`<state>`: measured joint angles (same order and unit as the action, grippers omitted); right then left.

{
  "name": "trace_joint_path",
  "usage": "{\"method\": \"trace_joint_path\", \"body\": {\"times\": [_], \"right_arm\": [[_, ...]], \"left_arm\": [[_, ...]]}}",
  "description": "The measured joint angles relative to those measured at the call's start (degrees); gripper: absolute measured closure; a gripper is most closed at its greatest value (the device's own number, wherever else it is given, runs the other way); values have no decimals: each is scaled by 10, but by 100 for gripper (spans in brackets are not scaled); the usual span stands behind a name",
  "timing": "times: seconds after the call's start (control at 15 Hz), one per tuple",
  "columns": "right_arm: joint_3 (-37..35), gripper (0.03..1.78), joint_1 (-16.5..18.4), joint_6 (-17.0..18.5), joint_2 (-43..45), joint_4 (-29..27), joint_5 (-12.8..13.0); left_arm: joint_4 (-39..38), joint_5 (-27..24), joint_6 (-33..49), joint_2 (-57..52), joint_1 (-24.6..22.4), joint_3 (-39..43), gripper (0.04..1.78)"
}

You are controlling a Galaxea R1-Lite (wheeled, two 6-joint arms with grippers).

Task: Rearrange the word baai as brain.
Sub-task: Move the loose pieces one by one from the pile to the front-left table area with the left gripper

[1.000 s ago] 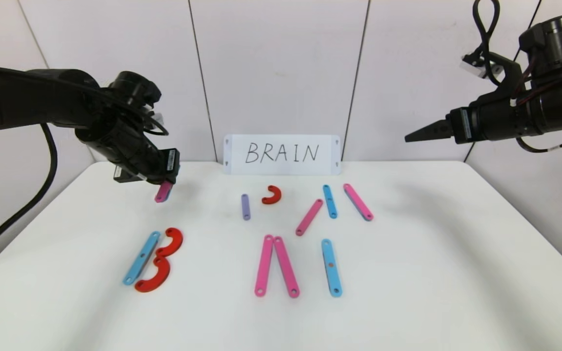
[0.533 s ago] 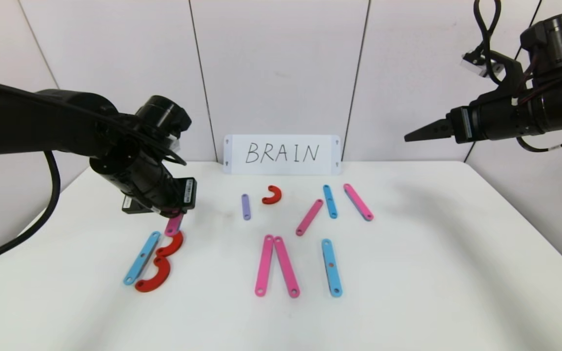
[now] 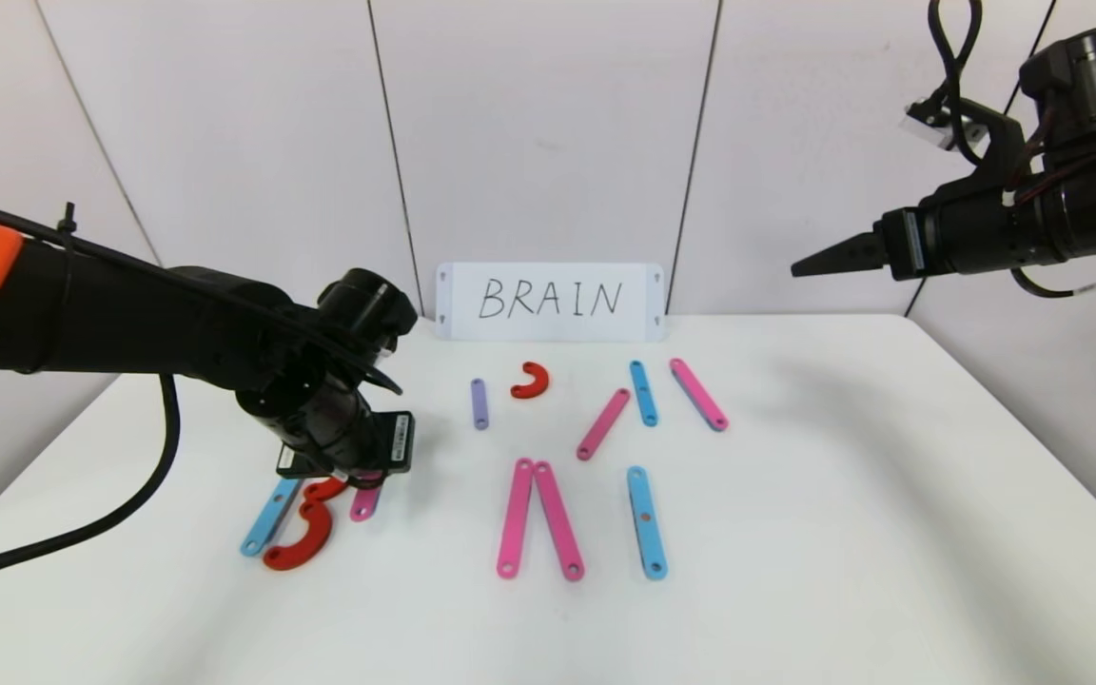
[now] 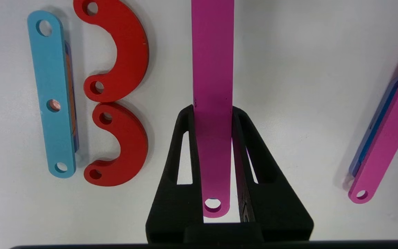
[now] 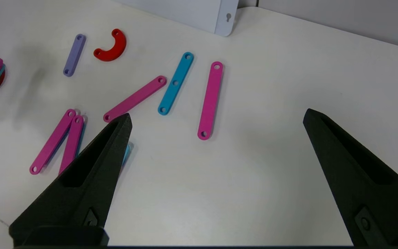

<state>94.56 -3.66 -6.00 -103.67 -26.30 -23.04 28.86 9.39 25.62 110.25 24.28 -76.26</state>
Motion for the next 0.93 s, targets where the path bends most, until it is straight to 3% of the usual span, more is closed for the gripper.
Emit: {"method": "trace_joint_path", "body": {"times": [0.93], "right_arm": [[0,7,0,0,0,0,0]], "left_arm": [[0,0,0,37,18,16,152]]}}
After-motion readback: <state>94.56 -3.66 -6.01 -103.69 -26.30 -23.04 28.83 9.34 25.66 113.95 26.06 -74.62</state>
